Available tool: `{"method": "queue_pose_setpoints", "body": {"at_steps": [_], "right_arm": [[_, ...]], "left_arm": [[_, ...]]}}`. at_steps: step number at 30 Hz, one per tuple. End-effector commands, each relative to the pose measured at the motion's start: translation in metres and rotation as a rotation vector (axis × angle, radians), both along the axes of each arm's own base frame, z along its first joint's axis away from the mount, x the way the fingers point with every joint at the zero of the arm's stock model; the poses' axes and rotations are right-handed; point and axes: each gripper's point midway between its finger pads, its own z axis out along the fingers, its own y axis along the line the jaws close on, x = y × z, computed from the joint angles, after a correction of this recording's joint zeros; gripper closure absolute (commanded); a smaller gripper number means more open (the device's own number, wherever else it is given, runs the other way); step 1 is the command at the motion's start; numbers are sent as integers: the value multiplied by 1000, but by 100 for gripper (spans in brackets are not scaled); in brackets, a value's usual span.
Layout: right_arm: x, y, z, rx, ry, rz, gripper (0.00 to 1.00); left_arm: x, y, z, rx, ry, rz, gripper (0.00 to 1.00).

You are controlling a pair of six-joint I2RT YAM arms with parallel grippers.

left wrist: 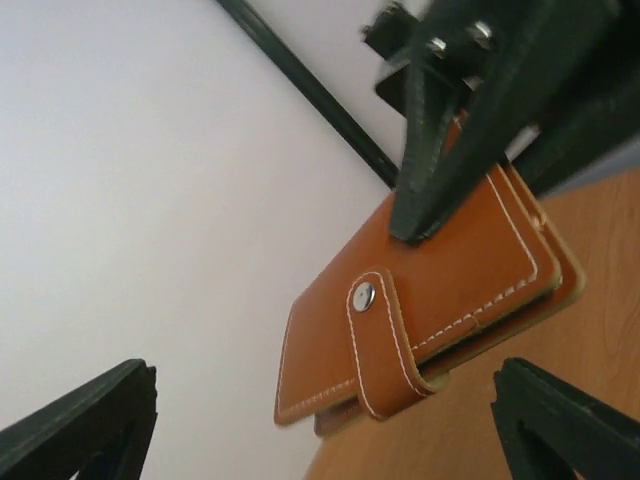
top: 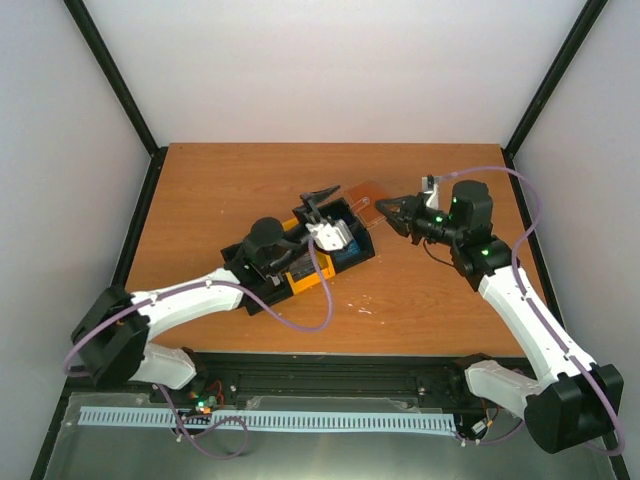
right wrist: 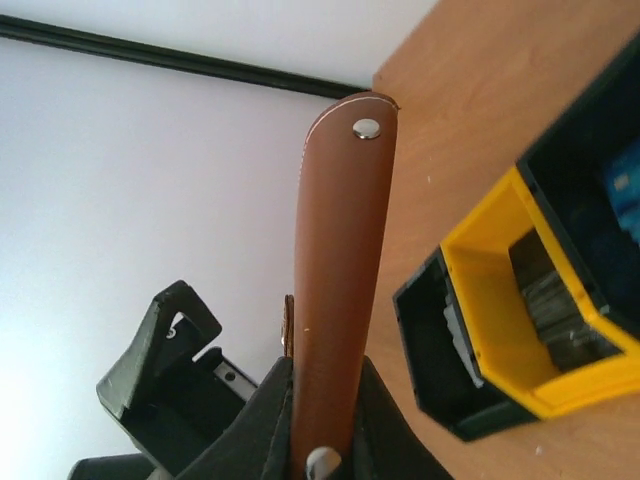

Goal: Put the credit cards into the card holder
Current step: Open the card holder at the center of the board.

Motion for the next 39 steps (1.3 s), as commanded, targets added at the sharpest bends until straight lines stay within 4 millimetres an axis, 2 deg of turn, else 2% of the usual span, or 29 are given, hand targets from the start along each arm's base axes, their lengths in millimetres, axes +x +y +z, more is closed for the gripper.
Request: {"method": "queue_pose_setpoints", "body": {"at_steps": [1, 5, 10, 12, 14, 16, 18, 22, 28, 32, 34, 36, 39], "right_arm": [[8, -8, 61, -81, -390, -36, 97], [6, -8, 83, -167, -608, -13, 97], [-8, 6, 116, -121, -776, 91, 96], [-17, 13, 129, -95, -815, 135, 96], [-27, 19, 137, -68, -840, 173, 95], [-35, 24, 141, -37, -844, 213, 95], [-40, 29, 142, -9, -838, 243, 95], [-48, 36, 145, 24, -849, 262, 94], [-52, 41, 138, 24, -833, 277, 93], [-58, 39, 134, -9, -837, 287, 88], [-63, 38, 135, -21, -846, 303, 82], [-67, 39, 140, -40, -863, 327, 71], [-74, 42, 144, -85, -890, 393, 55]], "left_arm": [[-10, 9, 25, -249, 408, -36, 2], [-12, 13, 41, -407, 792, -58, 0], [-7, 23, 88, -611, 1115, -147, 0], [-1, 28, 97, -692, 1277, -185, 0], [-5, 23, 103, -681, 1405, -293, 2], [-21, 11, 113, -623, 1485, -442, 9], [-27, 5, 117, -610, 1543, -517, 15], [-31, 5, 127, -617, 1527, -560, 24], [-44, 12, 147, -618, 1430, -645, 66], [-56, 25, 156, -637, 1286, -672, 81], [-58, 25, 153, -602, 1257, -662, 91], [-61, 24, 149, -551, 1228, -660, 98], [-72, 24, 141, -444, 1153, -676, 99]]}}
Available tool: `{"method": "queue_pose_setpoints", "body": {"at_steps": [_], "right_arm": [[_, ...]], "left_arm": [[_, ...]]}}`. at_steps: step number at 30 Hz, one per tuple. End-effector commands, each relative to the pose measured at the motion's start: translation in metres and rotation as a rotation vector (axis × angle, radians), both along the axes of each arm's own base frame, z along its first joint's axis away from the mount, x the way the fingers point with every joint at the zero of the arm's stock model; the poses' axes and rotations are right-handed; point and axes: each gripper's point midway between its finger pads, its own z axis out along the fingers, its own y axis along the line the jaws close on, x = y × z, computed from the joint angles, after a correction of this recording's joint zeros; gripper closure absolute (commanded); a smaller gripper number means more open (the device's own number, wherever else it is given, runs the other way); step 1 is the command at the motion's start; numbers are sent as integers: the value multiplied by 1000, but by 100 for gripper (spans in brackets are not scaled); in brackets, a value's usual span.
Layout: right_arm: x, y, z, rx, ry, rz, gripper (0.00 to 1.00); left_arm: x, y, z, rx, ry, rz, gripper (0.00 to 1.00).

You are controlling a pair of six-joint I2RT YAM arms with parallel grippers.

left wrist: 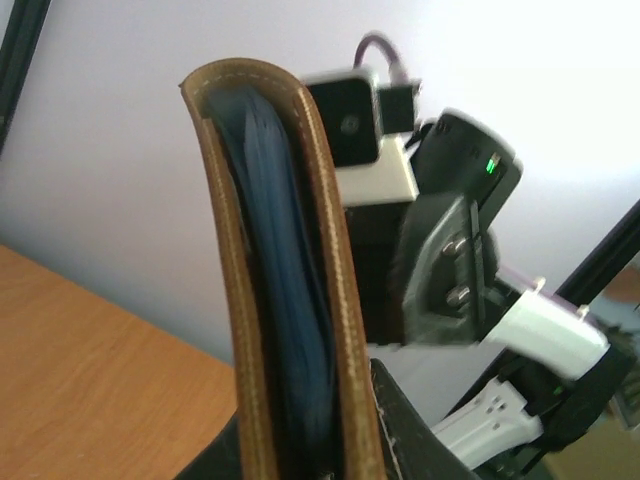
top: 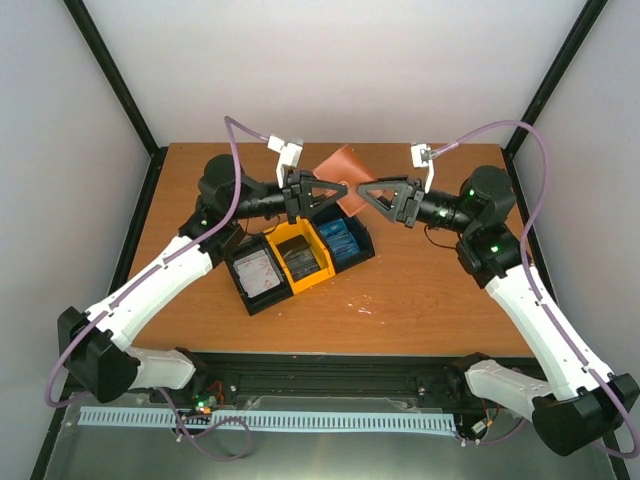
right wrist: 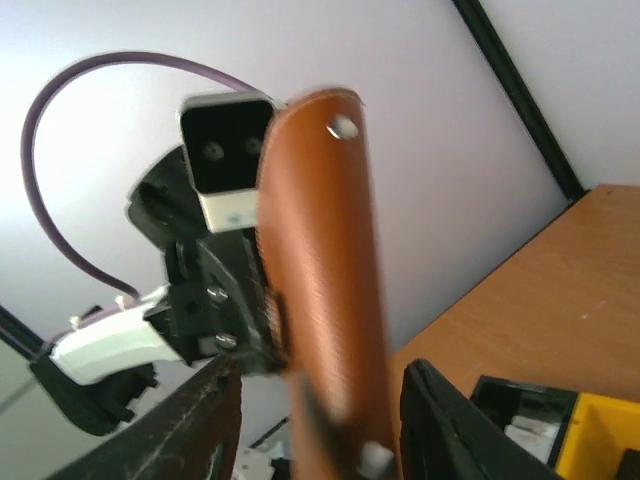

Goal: Put the credit cards into the card holder
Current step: Open the card holder at the center of the board.

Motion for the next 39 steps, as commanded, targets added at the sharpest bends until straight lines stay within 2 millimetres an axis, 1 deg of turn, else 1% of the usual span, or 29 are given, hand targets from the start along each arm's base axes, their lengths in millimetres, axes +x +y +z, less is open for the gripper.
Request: {"method": "queue_pose_setpoints", "body": {"at_steps": [1, 2, 3, 4, 6, 8, 11, 13, 14, 15, 17, 20, 22, 23, 24, 25, 26, 28, 29, 30, 33, 34, 36, 37, 39], "right_arm": [[-20, 1, 17, -90, -120, 72, 50], [-22, 2, 17, -127, -146, 83, 47], [-25, 1, 21, -164, -181, 96, 45], [-28, 2, 20, -198, -205, 120, 45], [-38, 5, 14, -229, -213, 205, 42], [-44, 9, 7, -225, -184, 280, 42], [-41, 11, -7, -240, -137, 302, 42], [-41, 11, -12, -247, -129, 296, 45], [-41, 11, -14, -241, -123, 296, 48], [-41, 11, -13, -232, -122, 291, 55], [-37, 11, -15, -230, -114, 263, 70], [-31, 10, -23, -228, -76, 226, 95], [-27, 8, -29, -221, -46, 178, 97], [-24, 6, -36, -224, -26, 146, 97], [-21, 4, -39, -220, -9, 114, 97], [-19, 2, -43, -215, 6, 84, 97], [-16, -1, -47, -212, 20, 51, 97], [-9, -7, -65, -230, 79, -26, 97], [-5, -10, -78, -248, 117, -62, 97], [1, -15, -90, -267, 157, -106, 97], [14, -28, -127, -308, 274, -233, 97], [16, -31, -136, -310, 310, -263, 97], [20, -39, -156, -322, 382, -332, 97], [21, -40, -164, -326, 411, -344, 97], [22, -44, -183, -346, 469, -381, 97]], "left_arm": [[-23, 5, 7, 45, -249, -60, 99], [-27, 4, 2, 72, -282, -83, 99], [-29, 3, -3, 101, -294, -100, 99], [-30, 3, -7, 122, -310, -115, 99], [-32, 2, -13, 151, -315, -139, 99], [-37, 1, -13, 151, -325, -179, 99], [-42, 0, -13, 142, -332, -226, 99], [-41, -2, -17, 151, -320, -237, 99], [-40, -3, -19, 155, -316, -244, 99], [-39, -4, -22, 159, -309, -248, 99], [-40, -5, -25, 162, -300, -261, 98], [-35, -6, -33, 181, -281, -246, 95], [-26, -6, -43, 208, -251, -192, 83], [-22, -6, -51, 222, -235, -169, 78], [-16, -5, -58, 238, -212, -132, 62], [-9, -4, -68, 256, -183, -87, 49], [-2, -2, -77, 272, -160, -42, 40], [7, 3, -96, 293, -110, 37, 9], [11, 6, -104, 298, -83, 73, 1], [12, 10, -115, 303, -57, 101, 0], [23, 17, -127, 295, 2, 198, 0], [29, 19, -132, 302, 42, 239, 0], [35, 19, -143, 312, 107, 269, 1], [37, 18, -147, 319, 132, 285, 5], [35, 10, -157, 336, 161, 285, 15]]}}
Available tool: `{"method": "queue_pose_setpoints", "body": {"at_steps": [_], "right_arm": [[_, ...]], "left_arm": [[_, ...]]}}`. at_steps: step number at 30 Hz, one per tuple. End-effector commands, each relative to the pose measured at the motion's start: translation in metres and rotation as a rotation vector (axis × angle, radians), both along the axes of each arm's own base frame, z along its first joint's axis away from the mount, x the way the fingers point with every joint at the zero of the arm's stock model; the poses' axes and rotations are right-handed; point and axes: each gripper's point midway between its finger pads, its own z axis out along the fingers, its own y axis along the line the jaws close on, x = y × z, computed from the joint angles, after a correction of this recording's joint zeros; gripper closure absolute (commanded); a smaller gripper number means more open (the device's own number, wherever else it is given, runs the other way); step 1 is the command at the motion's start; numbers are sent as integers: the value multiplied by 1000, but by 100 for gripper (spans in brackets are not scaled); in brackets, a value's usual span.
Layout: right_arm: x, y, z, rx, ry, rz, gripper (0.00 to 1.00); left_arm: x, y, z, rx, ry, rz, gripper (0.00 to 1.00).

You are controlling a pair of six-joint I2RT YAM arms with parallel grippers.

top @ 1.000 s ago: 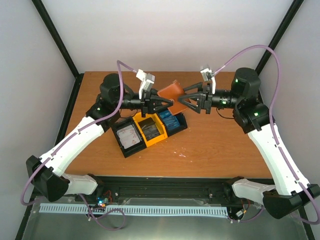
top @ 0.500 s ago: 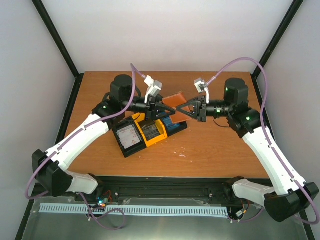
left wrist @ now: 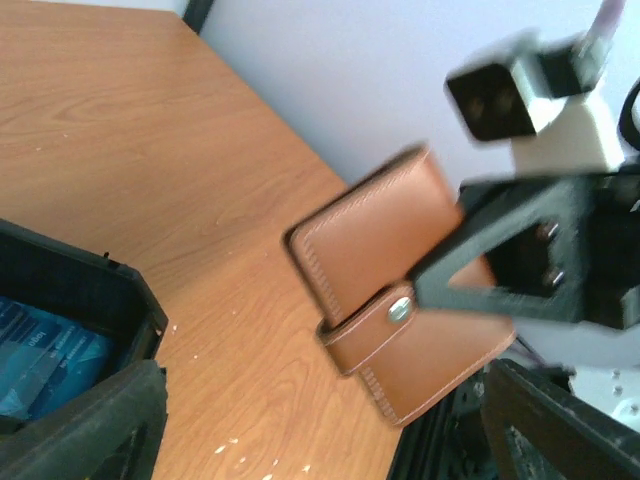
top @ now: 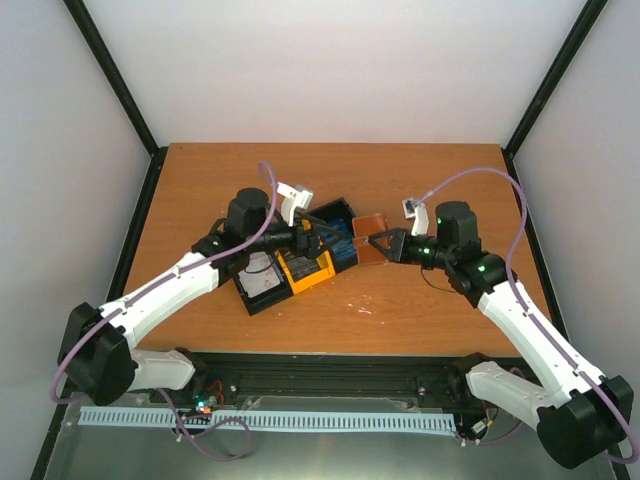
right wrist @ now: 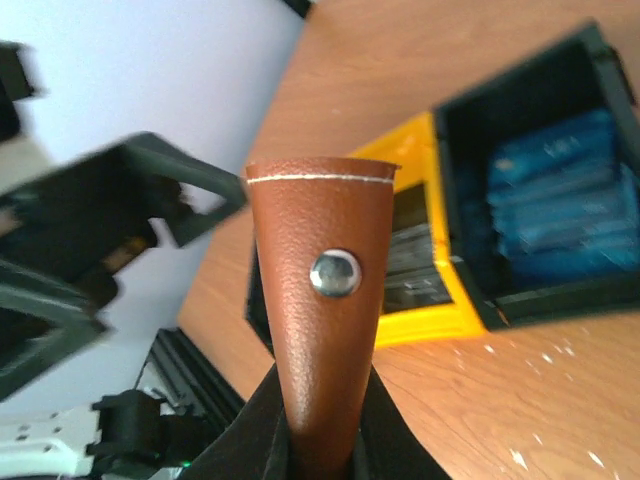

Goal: Put the credit cards into the card holder
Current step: Open the card holder at the center of the board.

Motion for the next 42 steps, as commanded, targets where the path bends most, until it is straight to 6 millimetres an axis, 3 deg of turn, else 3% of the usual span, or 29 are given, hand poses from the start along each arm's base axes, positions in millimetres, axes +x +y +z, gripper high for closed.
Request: {"method": "queue_pose_setpoints", "body": {"at_steps": [1, 7, 12, 18, 25, 31, 35, 42], "right_arm": [[10, -14, -27, -31, 95, -166, 97], [-1, -24, -81, -106, 236, -214, 96], [-17, -35, -131, -167, 338, -244, 91], [-25, -37, -174, -181, 393, -247, 90], [-27, -36, -184, -175, 394, -247, 77], [-34, -37, -194, -179, 411, -231, 94], [-37, -38, -200, -192, 419, -227, 95], [-33, -27, -177, -49, 375, -218, 97]], "left_arm": [[10, -12, 8, -38, 19, 97, 20], [-2, -48, -36, 49, 71, 28, 42], [-9, -53, -73, 90, 124, 5, 52], [-23, -54, -114, 132, 203, -9, 54], [-33, -67, -156, 204, 280, -30, 56], [-33, -75, -176, 235, 317, -47, 57], [-30, -82, -183, 254, 350, -52, 57], [-35, -93, -189, 262, 385, -94, 56]]}}
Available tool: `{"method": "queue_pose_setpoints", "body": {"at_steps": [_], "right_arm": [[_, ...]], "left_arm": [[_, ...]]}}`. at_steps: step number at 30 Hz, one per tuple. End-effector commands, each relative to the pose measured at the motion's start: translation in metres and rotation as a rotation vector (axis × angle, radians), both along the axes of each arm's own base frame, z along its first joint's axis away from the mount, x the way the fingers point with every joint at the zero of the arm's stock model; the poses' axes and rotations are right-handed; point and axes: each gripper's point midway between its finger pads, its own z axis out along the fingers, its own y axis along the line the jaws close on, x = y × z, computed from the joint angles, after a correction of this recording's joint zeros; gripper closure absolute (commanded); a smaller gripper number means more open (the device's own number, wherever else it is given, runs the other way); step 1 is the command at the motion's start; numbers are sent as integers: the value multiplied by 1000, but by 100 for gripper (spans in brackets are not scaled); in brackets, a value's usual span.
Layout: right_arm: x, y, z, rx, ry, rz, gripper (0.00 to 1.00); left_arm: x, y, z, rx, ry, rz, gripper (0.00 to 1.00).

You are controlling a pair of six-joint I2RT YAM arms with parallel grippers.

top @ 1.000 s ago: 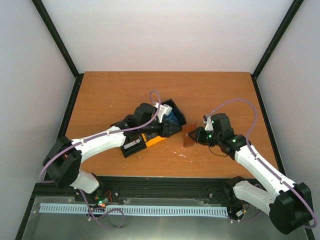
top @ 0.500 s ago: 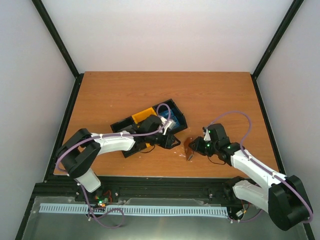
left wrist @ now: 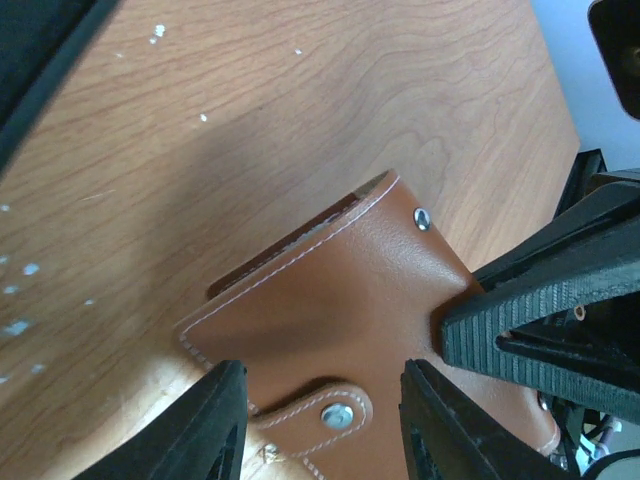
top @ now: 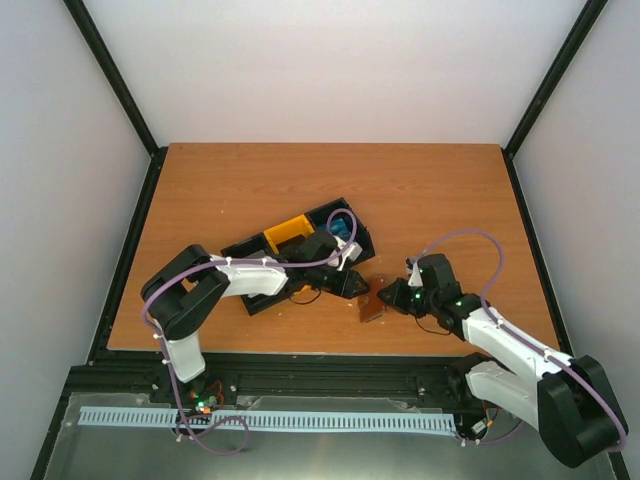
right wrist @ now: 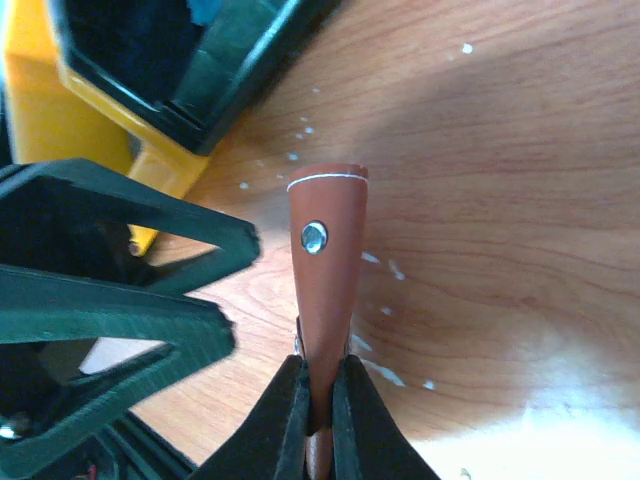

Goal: Put the credit cards into the card holder
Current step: Open the card holder at the center of the board.

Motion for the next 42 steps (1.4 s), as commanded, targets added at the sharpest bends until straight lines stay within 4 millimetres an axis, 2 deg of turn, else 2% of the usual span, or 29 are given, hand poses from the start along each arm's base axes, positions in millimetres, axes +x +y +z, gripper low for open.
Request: {"method": "queue_pose_setpoints", "body": {"at_steps": [1, 4, 9, 14, 19, 27, 32, 36, 42], "right_arm": [[7, 13, 26, 126, -79, -7, 97], [9, 15, 37, 178, -108, -36, 97], [11, 20, 52, 264, -145, -46, 97], [11, 26, 66, 351, -167, -39, 97], [13, 24, 75, 380, -193, -63, 97], [17, 19, 77, 349, -228, -86, 97], [18, 19, 78, 327, -233, -76, 97], [17, 17, 76, 301, -228, -72, 97], [19, 8, 68, 204, -213, -93, 97]], "left_arm": [[-7, -16, 11, -38, 24, -48, 56], [-9, -17, 12, -40, 40, -57, 56], [-12, -15, 13, -29, 55, -56, 46], [-14, -15, 8, -15, 77, -62, 45], [-17, -8, 1, 12, 95, -41, 55], [-19, 8, -20, 112, 106, -7, 63], [-10, 19, -32, 198, 102, 61, 70], [3, 25, -34, 253, 75, 121, 71], [10, 47, -45, 369, 55, 200, 79]]}}
